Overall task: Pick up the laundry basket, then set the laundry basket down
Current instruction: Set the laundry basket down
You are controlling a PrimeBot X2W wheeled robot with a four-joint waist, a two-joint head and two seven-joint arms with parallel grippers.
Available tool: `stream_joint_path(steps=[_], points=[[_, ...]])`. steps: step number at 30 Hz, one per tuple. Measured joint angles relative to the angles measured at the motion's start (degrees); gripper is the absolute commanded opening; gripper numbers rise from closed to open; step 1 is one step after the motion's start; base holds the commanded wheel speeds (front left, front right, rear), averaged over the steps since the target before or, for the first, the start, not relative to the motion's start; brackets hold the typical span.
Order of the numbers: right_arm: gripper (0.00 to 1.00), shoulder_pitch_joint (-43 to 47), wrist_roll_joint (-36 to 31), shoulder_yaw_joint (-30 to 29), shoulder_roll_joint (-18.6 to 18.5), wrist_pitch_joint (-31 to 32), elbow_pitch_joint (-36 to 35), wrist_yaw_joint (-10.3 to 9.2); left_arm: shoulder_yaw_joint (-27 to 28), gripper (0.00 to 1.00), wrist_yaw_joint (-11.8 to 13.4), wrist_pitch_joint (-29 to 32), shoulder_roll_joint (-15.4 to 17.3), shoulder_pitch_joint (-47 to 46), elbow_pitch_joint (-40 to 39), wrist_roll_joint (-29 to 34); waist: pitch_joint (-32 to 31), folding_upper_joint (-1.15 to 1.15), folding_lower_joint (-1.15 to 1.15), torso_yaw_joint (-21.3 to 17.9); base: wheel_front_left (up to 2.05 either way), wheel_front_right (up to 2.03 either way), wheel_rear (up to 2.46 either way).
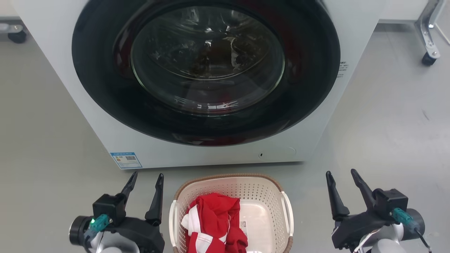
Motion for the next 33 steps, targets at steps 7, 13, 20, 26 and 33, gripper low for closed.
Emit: stream_joint_path(steps=[7,13,20,26,33], points=[[1.0,4.7,-1.6,-1.2,-0.4,0.0,-5.3,-0.81,1.6,1.0,1.3,0.0,1.2,6.1,-6.7,1.1,-2.5,0.0,0.0,-0.2,0.0,0.0,0.0],[1.0,8.5,-2.3,-2.2,-0.6,0.0,-8.7,-1.45,3.0,1.0,1.9,0.0,1.5,10.4,-11.0,1.8,-4.5,0.0,0.01,-0.3,0.0,0.0,0.0],[1.0,12.8,-2.8,-3.7,-0.9,0.0,-11.7,-1.96,4.2,1.0,2.4,0.0,1.5,15.0,-14.3,3.3,-6.9,0.0,0.01,-0.3,0.0,0.0,0.0],[1.0,15.6,-3.3,-4.5,-0.9,0.0,-14.6,-2.03,4.9,1.0,2.8,0.0,1.5,18.7,-17.1,3.9,-8.5,0.01,0.0,-0.3,0.0,0.0,0.0],[1.0,17.3,-3.7,-5.5,-1.0,0.0,-16.9,-2.47,6.1,1.0,2.9,0.0,1.5,20.6,-19.1,4.9,-9.0,0.0,0.01,-0.1,0.0,0.0,0.0]])
